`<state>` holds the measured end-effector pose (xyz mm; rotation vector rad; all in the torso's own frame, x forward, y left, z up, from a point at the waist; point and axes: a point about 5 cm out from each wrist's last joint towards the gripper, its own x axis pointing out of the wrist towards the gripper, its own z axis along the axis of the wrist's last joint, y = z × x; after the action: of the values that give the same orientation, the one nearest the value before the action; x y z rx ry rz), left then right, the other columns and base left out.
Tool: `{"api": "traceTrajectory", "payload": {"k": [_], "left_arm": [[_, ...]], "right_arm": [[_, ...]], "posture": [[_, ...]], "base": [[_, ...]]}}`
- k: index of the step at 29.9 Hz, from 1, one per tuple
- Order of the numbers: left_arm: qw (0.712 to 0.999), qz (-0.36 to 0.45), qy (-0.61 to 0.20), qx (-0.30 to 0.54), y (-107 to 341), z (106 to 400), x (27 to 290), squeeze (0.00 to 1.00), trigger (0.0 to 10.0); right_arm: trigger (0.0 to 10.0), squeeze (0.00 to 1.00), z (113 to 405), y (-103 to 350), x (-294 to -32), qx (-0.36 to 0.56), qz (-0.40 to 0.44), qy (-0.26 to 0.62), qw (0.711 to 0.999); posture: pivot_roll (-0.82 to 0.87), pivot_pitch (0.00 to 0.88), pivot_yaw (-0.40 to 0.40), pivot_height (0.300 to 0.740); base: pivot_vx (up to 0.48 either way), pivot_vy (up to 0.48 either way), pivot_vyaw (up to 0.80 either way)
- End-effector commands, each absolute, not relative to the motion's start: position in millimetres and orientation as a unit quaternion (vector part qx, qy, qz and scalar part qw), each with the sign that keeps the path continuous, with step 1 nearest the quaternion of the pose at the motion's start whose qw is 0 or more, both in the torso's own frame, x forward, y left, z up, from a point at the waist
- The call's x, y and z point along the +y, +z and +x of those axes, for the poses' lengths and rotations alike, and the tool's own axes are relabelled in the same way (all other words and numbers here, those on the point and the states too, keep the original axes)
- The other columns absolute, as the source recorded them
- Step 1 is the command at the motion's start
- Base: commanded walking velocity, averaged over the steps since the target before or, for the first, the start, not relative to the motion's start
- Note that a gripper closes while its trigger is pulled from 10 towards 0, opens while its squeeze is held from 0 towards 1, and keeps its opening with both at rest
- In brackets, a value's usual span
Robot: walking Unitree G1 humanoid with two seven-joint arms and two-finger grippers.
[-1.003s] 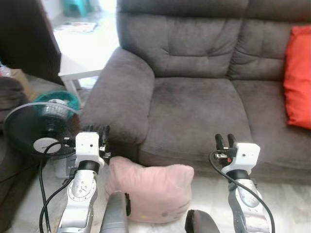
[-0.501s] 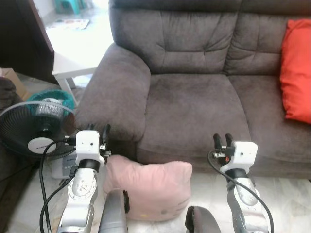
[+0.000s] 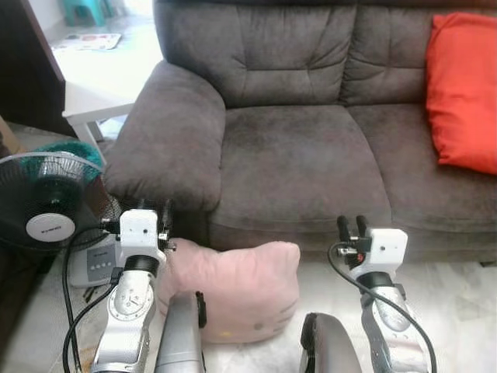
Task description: Move the pillow to the sofa from floor
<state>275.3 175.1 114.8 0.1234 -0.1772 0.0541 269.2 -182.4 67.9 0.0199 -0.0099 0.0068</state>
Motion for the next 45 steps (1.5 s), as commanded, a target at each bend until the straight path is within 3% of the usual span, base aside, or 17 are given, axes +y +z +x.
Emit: {"api": "traceTrajectory", "payload": {"k": [1, 12, 26, 45], "left_arm": [[0.995, 0.055, 0.034, -0.071, 109.9, 276.2, 177.7, 0.0, 10.0], [0.996, 0.052, 0.036, -0.064, 107.5, 276.9, 179.0, 0.0, 10.0], [0.997, 0.05, 0.03, -0.059, 105.0, 277.8, 178.7, 0.0, 10.0], [0.998, 0.047, -0.037, -0.029, 93.1, 278.3, 167.3, 0.0, 10.0]], "right_arm": [[10.0, 0.0, 268.7, 68.7, -182.5, -0.007, 0.005, 0.006, 1.0], [10.0, 0.0, 268.3, 69.8, -180.4, -0.01, -0.008, 0.019, 1.0], [10.0, 0.0, 267.5, 70.1, -177.3, -0.014, 0.006, 0.031, 0.999], [10.0, 0.0, 267.2, 63.2, -179.4, 0.004, 0.009, 0.021, 1.0]], "posture": [[0.1, 0.091, -0.013, 0.538], [0.1, 0.09, -0.012, 0.538], [0.1, 0.088, -0.011, 0.538], [0.1, 0.093, -0.01, 0.538]], "base": [[0.0, 0.0, 0.0], [0.0, 0.0, 0.0], [0.0, 0.0, 0.79], [0.0, 0.0, 0.0]]}}
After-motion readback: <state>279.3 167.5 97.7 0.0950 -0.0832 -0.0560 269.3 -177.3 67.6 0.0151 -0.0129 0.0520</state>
